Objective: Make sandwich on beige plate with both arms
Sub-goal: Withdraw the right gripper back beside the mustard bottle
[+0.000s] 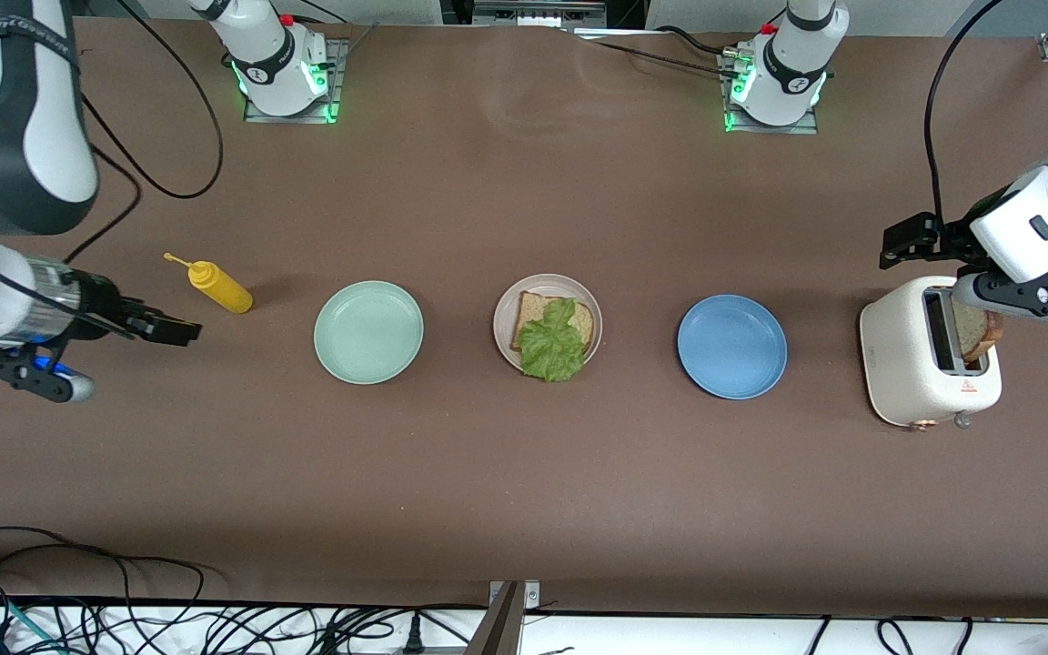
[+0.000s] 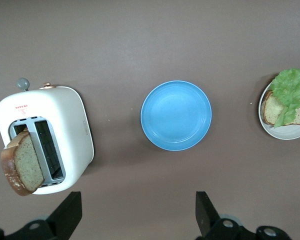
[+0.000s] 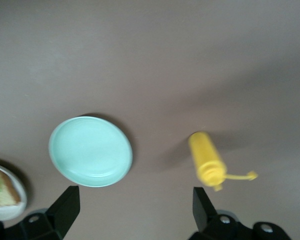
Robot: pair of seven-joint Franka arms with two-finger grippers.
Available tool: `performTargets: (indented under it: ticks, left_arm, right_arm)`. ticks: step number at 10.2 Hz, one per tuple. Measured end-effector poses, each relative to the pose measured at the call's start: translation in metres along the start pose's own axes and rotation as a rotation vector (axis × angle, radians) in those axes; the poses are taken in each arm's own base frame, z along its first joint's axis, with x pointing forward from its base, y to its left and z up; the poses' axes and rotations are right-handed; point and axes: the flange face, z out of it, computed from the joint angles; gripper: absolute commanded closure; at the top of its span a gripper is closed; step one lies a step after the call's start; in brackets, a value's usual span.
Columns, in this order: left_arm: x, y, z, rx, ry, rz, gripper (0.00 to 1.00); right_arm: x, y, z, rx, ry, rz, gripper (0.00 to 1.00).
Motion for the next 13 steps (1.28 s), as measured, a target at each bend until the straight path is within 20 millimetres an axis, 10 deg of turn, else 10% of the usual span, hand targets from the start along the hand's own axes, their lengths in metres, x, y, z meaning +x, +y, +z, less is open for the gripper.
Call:
performTargets:
  ticks: [7, 13]
  left_arm:
    - [-0.001, 0.0, 0.0, -0.001, -0.005, -0.001, 0.0]
    - [-0.001, -0.001, 0.001, -0.001, -0.01, -0.002, 0.0]
  right_arm:
    - [0.043, 0.128, 0.032, 0.105, 0.094, -0.458, 0.0]
    - [0.05, 0.247, 0.127, 0.482, 0.228, -0.856, 0.0]
